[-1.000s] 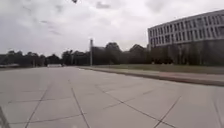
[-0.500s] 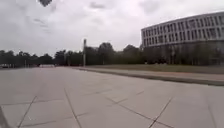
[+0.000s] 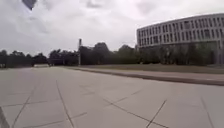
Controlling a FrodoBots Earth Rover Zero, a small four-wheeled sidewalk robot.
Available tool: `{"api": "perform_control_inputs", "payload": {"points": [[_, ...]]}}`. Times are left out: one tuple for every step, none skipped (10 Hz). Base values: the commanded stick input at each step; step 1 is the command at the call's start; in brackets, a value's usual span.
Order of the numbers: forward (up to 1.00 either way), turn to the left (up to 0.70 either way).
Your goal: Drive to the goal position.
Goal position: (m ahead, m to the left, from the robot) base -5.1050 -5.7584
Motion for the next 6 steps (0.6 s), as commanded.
{"api": "perform_control_inputs", "payload": {"points": [[0.00,-0.70],[0.00,-0.70],[0.00,-0.70],[0.00,-0.70],[0.00,-0.70],[0.00,-0.70]]}}
